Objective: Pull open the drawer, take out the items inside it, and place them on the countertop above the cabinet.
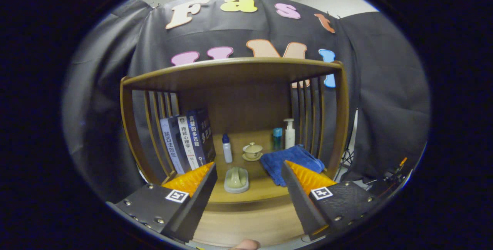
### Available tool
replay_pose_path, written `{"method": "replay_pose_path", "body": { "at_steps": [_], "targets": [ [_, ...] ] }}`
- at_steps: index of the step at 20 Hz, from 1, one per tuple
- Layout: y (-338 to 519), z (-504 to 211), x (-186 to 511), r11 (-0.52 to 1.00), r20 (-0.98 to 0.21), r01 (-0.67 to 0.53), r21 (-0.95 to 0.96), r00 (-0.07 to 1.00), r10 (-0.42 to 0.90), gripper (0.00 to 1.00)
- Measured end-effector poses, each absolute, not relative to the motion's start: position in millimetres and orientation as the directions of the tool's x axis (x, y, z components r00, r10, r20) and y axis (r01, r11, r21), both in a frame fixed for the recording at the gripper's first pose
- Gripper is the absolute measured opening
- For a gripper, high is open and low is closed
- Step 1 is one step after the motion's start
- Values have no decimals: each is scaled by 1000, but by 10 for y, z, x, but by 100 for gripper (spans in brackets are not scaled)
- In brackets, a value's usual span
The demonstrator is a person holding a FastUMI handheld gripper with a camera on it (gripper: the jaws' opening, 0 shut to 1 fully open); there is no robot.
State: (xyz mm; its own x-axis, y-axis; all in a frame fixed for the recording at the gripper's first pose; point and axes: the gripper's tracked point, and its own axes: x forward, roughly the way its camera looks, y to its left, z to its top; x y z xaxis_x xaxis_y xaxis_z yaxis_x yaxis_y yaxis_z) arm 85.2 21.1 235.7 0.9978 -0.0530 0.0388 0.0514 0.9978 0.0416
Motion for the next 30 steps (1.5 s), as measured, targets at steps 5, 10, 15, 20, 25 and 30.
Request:
{"method": "replay_pose_path", "body": {
  "at_steps": [5, 10, 15, 20, 25, 30],
  "targets": [
    [192, 2307, 508, 997, 60, 74, -7, 995, -74, 99],
    [247, 2155, 223, 998, 96, 65, -16, 993, -63, 100],
    [193, 1698, -96, 998, 86, 56, -29, 995, -54, 100],
    [248, 1282, -252, 995, 68, 26, -93, 997, -19, 99],
    [286, 670, -306, 996, 31, -13, -87, 999, 16, 99],
    [174, 69, -288, 997, -37, -21, -76, 999, 19, 99]
  ]
}}
